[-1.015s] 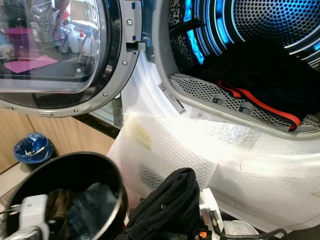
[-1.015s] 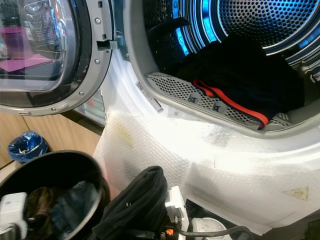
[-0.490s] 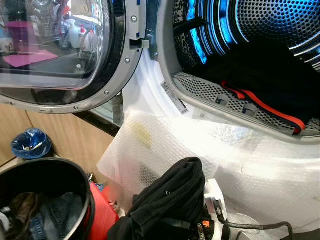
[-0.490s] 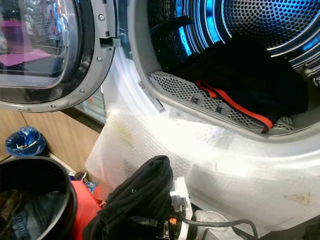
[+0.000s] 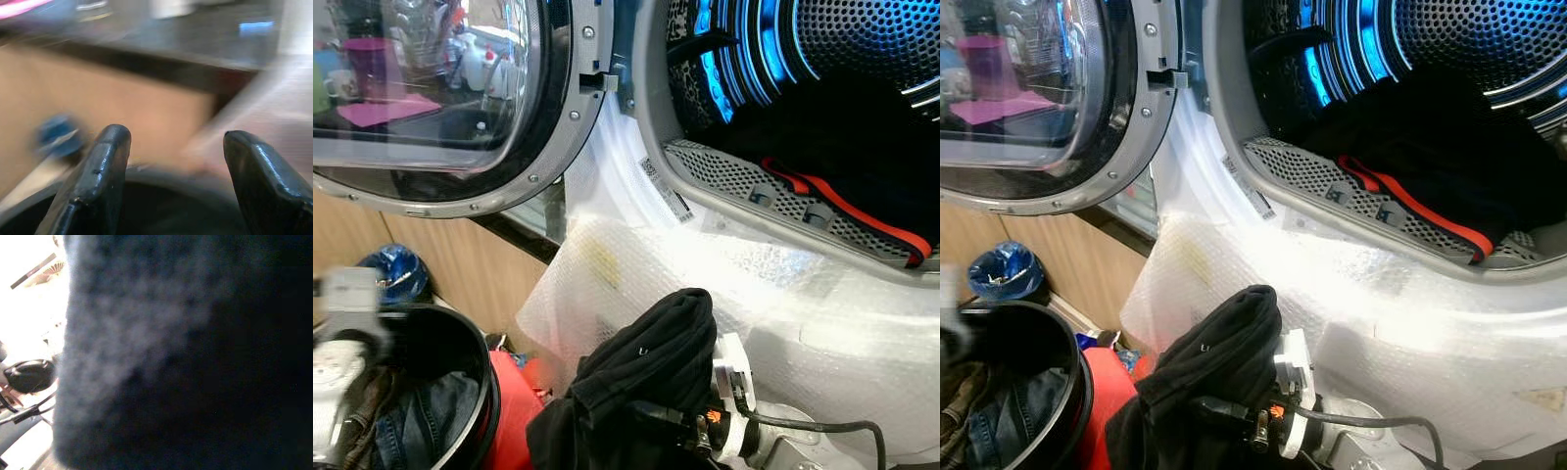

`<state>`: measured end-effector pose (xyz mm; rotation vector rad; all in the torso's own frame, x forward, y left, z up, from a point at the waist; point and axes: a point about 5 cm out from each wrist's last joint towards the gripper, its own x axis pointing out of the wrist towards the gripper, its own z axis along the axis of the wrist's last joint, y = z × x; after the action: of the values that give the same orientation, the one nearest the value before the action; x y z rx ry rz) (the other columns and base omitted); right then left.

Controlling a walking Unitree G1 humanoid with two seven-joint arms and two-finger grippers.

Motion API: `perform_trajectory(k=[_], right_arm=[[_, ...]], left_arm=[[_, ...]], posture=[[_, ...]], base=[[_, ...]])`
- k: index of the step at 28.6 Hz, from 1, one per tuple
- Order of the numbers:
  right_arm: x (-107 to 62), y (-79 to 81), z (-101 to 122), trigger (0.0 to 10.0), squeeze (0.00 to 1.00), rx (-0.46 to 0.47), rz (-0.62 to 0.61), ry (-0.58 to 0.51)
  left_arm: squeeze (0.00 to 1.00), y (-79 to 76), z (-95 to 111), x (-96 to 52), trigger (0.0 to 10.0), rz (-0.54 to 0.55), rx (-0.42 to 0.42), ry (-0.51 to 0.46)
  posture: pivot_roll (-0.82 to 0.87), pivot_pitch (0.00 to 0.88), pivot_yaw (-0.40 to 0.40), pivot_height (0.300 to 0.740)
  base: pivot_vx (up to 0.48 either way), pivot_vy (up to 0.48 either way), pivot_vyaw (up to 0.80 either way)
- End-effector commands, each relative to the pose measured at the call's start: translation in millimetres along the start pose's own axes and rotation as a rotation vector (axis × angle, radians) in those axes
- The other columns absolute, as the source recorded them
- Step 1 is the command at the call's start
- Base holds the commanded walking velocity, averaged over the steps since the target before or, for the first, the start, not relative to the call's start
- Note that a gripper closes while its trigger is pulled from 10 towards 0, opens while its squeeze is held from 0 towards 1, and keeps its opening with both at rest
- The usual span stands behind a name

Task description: Clothes washing

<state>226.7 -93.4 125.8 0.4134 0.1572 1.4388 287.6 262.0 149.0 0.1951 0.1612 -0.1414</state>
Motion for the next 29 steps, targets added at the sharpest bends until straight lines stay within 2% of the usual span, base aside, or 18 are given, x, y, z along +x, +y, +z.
perform_trajectory(k=[1, 3, 6, 8, 9, 10, 13, 14, 16, 17, 18, 20, 22, 23, 24, 25, 26, 29], right_arm=[[2.8, 4.9, 38, 0.0, 0.00, -0.070, 0.037, -0.140], [6.7, 13.5, 64, 0.0, 0.00, -0.097, 0.103, -0.239], [8.0, 17.8, 73, 0.0, 0.00, -0.107, 0.135, -0.269], [7.5, 36.6, 97, 0.0, 0.00, -0.115, 0.276, -0.349], [7.5, 36.6, 97, 0.0, 0.00, -0.115, 0.276, -0.349], [6.0, 56.4, 115, 0.0, 0.00, -0.105, 0.422, -0.406], [5.8, 68.0, 130, 0.0, 0.00, -0.075, 0.513, -0.460], [4.5, 71.7, 147, 0.0, 0.00, -0.063, 0.564, -0.519], [3.6, 73.2, 159, 0.0, 0.00, -0.062, 0.590, -0.556], [4.4, 72.0, 171, 0.0, 0.00, -0.082, 0.586, -0.578], [7.2, 69.1, 191, 0.0, 0.00, -0.128, 0.564, -0.610], [8.1, 68.7, 201, 0.0, 0.00, -0.143, 0.554, -0.622], [14.6, 54.6, 243, 0.0, 0.00, -0.240, 0.460, -0.722], [14.6, 54.6, 243, 0.0, 0.00, -0.240, 0.460, -0.722], [19.6, 39.1, 281, 0.0, 0.00, -0.311, 0.344, -0.830], [19.6, 39.1, 281, 0.0, 0.00, -0.311, 0.344, -0.830], [20.3, 32.1, 297, 0.0, 0.00, -0.340, 0.279, -0.875], [17.7, 18.8, 324, 0.0, 0.00, -0.341, 0.147, -0.962]], left_arm=[[0.00, -14.2, 2, -0.7, 10.0, -0.116, 0.012, 0.000], [0.00, -13.8, 0, -0.8, 10.0, -0.106, 0.013, 0.007], [0.00, -13.5, -2, -1.0, 10.0, -0.099, 0.015, 0.013], [0.00, -15.0, -10, -2.7, 10.0, -0.076, 0.017, 0.021], [0.00, -15.0, -10, -2.7, 10.0, -0.076, 0.017, 0.021], [0.00, -19.0, -17, -4.1, 10.0, -0.068, 0.017, 0.036], [0.00, -23.9, -21, -3.9, 10.0, -0.081, 0.017, 0.048], [0.00, -27.7, -23, -4.6, 10.0, -0.103, 0.009, 0.056], [0.00, -30.0, -23, -5.7, 10.0, -0.124, 0.007, 0.062], [0.00, -31.4, -23, -5.8, 10.0, -0.129, 0.001, 0.064], [0.00, -34.3, -25, -5.7, 10.0, -0.135, -0.005, 0.067], [0.00, -35.7, -26, -5.7, 10.0, -0.137, -0.006, 0.068], [0.00, -42.5, -29, -5.9, 10.0, -0.146, -0.017, 0.073], [0.00, -42.5, -29, -5.9, 10.0, -0.146, -0.017, 0.073], [0.00, -52.0, -32, -6.3, 10.0, -0.159, -0.040, 0.074], [0.00, -52.0, -32, -6.3, 10.0, -0.159, -0.040, 0.074], [0.00, -57.5, -32, -6.6, 10.0, -0.168, -0.050, 0.072], [0.00, -65.0, -33, -7.3, 10.0, -0.179, -0.055, 0.074]], posture=[[0.14, 0.047, -0.086, 0.740], [0.14, 0.042, -0.083, 0.740], [0.14, 0.042, -0.083, 0.740], [0.14, 0.036, -0.086, 0.740], [0.14, 0.036, -0.086, 0.740], [0.13, 0.035, -0.089, 0.740], [0.13, 0.036, -0.092, 0.740], [0.13, 0.038, -0.096, 0.740], [0.13, 0.038, -0.096, 0.740], [0.13, 0.037, -0.098, 0.740], [0.13, 0.037, -0.099, 0.740], [0.13, 0.037, -0.099, 0.740], [0.14, 0.029, -0.097, 0.740], [0.14, 0.029, -0.097, 0.740], [0.14, 0.022, -0.098, 0.740], [0.14, 0.022, -0.098, 0.740], [0.14, 0.021, -0.098, 0.740], [0.16, 0.021, -0.105, 0.740]], base=[[0.000, 0.000, 0.00], [0.000, 0.000, 0.00], [0.000, 0.000, 0.00], [0.000, 0.000, 0.00], [0.000, 0.000, 0.00], [0.000, 0.000, 0.00], [0.000, 0.000, 0.00], [0.000, 0.000, 0.00], [0.000, 0.000, 0.00], [0.000, 0.000, 0.00], [0.000, 0.000, 0.00], [0.000, 0.000, 0.00], [0.000, 0.000, 0.00], [0.000, 0.000, 0.00], [0.000, 0.000, 0.00], [0.000, 0.000, 0.00], [0.000, 0.000, 0.00], [0.000, 0.000, 0.00]])
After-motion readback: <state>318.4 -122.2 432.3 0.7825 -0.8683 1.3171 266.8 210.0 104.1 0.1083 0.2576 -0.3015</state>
